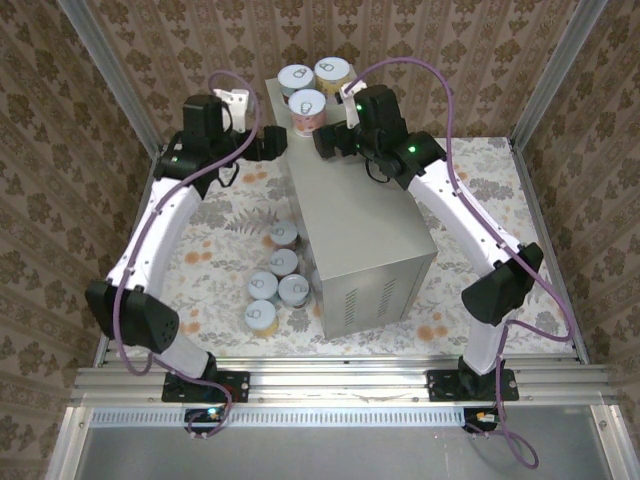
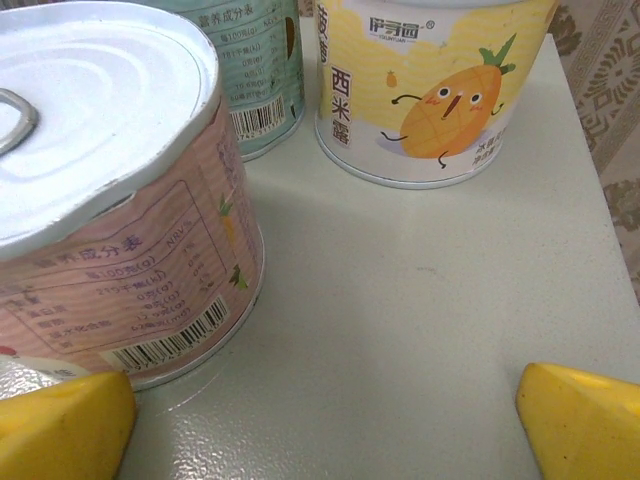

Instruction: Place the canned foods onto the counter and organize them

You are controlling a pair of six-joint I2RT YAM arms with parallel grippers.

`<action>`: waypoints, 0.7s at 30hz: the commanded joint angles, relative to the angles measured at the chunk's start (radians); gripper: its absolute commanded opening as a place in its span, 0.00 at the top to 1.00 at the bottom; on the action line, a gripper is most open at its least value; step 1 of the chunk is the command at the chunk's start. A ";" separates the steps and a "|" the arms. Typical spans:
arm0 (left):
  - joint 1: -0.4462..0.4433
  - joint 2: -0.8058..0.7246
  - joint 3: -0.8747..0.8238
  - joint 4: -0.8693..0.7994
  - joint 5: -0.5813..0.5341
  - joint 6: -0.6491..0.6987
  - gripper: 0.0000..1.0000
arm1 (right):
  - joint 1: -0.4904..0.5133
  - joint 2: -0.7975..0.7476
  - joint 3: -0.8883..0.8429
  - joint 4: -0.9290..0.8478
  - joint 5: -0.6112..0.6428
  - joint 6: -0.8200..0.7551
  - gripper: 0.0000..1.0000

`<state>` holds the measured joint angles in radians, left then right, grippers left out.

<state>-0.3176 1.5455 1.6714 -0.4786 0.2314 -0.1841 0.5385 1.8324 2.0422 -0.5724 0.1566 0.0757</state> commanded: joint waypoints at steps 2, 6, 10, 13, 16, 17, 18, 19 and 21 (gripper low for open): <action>0.010 -0.137 -0.147 -0.071 -0.041 -0.014 0.00 | -0.006 -0.055 -0.108 -0.065 0.018 0.022 0.00; 0.011 -0.282 -0.292 -0.121 -0.073 -0.019 0.00 | 0.023 -0.153 -0.228 -0.028 -0.028 -0.054 0.00; 0.011 -0.406 -0.410 -0.212 -0.107 -0.021 0.00 | 0.080 -0.275 -0.337 -0.016 -0.048 -0.141 0.00; 0.009 -0.486 -0.499 -0.271 -0.114 -0.042 0.00 | 0.143 -0.362 -0.392 -0.037 -0.055 -0.204 0.00; 0.005 -0.547 -0.597 -0.293 -0.106 -0.080 0.00 | 0.212 -0.428 -0.416 -0.080 -0.055 -0.244 0.00; 0.002 -0.565 -0.631 -0.294 -0.103 -0.096 0.00 | 0.240 -0.433 -0.421 -0.091 -0.055 -0.257 0.00; -0.004 -0.578 -0.663 -0.294 -0.099 -0.116 0.00 | 0.267 -0.479 -0.426 -0.102 -0.058 -0.266 0.00; -0.011 -0.587 -0.693 -0.291 -0.096 -0.129 0.00 | 0.291 -0.495 -0.428 -0.110 -0.061 -0.274 0.00; -0.034 -0.602 -0.746 -0.295 -0.116 -0.183 0.00 | 0.351 -0.527 -0.427 -0.132 -0.075 -0.295 0.00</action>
<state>-0.3267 0.9604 0.9794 -0.7338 0.1314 -0.2787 0.8379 1.3617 1.6238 -0.6353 0.1139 -0.1555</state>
